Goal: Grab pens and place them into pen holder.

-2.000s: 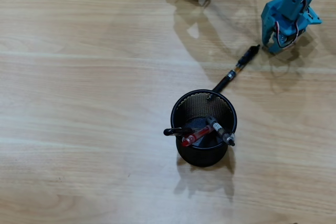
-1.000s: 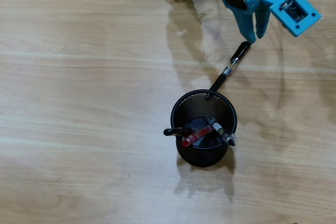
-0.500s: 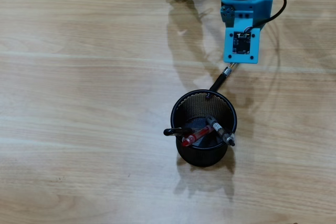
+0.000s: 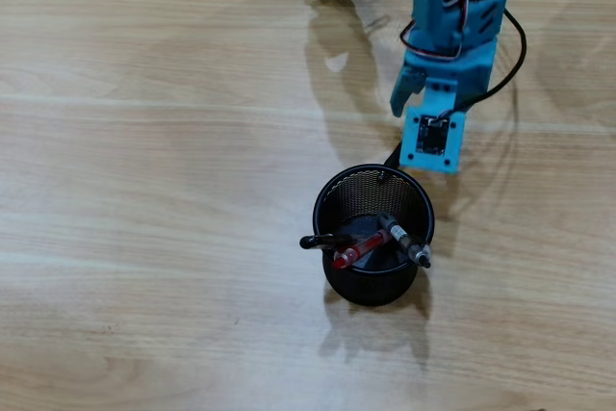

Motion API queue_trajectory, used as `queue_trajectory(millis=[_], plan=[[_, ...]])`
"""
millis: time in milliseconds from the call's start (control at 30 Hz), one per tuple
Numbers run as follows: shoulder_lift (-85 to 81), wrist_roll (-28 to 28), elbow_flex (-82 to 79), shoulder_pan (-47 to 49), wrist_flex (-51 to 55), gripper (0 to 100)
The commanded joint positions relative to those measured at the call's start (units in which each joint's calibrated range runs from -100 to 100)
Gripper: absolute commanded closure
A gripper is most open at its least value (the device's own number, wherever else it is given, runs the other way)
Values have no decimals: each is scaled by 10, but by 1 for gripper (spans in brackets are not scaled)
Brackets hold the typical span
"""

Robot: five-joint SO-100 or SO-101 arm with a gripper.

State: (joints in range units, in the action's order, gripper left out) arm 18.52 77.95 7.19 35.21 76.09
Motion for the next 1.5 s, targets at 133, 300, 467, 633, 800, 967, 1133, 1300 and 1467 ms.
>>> queue_trajectory(millis=[133, 300, 467, 633, 800, 967, 1133, 1300, 1467], plan=[[2, 25, -72, -13, -11, 76], [1, 36, -86, -3, -11, 76], [1, 48, -82, 6, -11, 76], [1, 55, -80, 17, -40, 76], [8, 55, -83, 32, -113, 76], [9, 57, -91, 32, -112, 76], [3, 96, -156, 46, -120, 76], [2, 104, -162, 54, -120, 76], [5, 104, -161, 52, -120, 86]])
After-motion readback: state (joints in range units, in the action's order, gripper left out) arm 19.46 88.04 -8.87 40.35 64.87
